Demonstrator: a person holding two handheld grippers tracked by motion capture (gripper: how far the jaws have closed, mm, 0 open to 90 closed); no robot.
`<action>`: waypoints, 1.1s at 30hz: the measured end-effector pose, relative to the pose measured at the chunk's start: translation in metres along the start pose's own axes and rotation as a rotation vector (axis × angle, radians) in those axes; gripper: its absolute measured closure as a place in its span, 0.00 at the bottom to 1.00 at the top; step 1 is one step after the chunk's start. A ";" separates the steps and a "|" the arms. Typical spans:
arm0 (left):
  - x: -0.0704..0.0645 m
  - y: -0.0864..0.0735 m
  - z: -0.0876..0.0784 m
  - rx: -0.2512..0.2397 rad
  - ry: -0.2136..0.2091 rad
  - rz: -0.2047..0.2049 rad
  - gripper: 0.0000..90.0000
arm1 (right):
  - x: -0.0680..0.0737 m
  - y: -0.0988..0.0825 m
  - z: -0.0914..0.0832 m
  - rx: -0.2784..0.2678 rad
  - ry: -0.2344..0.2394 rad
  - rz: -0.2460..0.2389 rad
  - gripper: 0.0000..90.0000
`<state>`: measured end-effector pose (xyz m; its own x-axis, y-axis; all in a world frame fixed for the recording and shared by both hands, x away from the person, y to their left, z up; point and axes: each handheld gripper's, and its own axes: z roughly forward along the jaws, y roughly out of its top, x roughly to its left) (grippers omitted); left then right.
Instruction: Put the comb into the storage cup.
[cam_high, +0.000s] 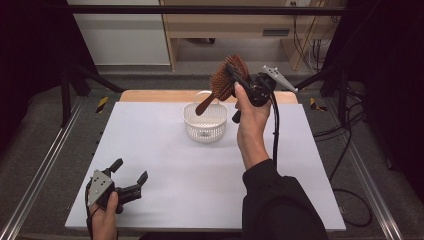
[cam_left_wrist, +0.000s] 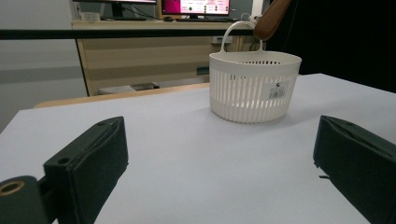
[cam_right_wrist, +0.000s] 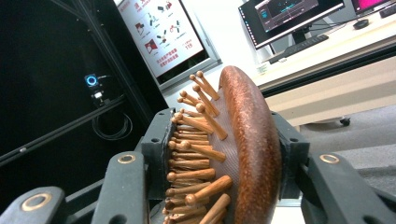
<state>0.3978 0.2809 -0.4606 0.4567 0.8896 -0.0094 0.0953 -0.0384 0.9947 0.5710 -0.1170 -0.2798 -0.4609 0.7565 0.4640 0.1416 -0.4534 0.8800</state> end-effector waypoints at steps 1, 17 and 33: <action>0.000 0.000 0.000 0.000 0.000 0.000 0.03 | 0.000 0.000 0.000 0.000 0.000 0.000 0.57; 0.000 -0.001 0.000 -0.002 -0.005 -0.003 0.03 | -0.020 -0.032 0.010 0.018 -0.039 0.017 0.57; 0.001 -0.002 0.002 0.006 -0.014 -0.006 0.03 | -0.040 -0.077 0.026 0.038 -0.076 0.060 0.56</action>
<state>0.4001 0.2813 -0.4628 0.4685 0.8833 -0.0170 0.1032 -0.0356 0.9940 0.6016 -0.0998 -0.3632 -0.3834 0.7626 0.5211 0.2012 -0.4817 0.8529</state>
